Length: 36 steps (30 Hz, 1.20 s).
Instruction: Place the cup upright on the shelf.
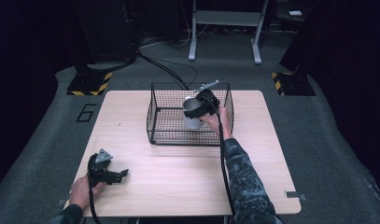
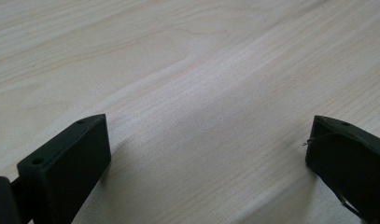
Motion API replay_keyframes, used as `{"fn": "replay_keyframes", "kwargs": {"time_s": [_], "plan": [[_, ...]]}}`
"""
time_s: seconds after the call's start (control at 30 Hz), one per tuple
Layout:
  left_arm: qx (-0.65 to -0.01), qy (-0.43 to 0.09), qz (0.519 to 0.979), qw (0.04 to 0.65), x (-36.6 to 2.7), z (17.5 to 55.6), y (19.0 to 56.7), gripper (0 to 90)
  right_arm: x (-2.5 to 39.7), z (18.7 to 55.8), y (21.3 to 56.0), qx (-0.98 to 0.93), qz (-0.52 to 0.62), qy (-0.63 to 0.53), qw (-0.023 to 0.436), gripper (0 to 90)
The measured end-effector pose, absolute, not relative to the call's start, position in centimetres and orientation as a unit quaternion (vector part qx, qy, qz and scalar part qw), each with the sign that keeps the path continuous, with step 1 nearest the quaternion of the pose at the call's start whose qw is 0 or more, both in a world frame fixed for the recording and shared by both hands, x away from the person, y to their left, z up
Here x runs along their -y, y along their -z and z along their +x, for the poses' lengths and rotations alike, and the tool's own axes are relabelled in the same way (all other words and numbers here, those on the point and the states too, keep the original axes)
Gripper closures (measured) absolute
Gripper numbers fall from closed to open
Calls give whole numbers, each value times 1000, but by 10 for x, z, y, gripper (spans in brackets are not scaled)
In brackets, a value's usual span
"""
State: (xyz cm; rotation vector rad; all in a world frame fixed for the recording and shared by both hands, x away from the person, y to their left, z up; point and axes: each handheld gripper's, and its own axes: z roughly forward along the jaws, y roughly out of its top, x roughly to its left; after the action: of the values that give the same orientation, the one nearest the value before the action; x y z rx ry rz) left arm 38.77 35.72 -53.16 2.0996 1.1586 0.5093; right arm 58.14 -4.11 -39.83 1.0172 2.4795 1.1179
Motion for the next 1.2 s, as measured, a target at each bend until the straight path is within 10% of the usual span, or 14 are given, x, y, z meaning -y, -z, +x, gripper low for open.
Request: {"fn": "replay_keyframes", "kwargs": {"time_s": [1.2], "plan": [[-445, -196, 806, 338, -357, 388, 532, 2, 31, 596, 428, -865, 359, -340, 86, 61]]}}
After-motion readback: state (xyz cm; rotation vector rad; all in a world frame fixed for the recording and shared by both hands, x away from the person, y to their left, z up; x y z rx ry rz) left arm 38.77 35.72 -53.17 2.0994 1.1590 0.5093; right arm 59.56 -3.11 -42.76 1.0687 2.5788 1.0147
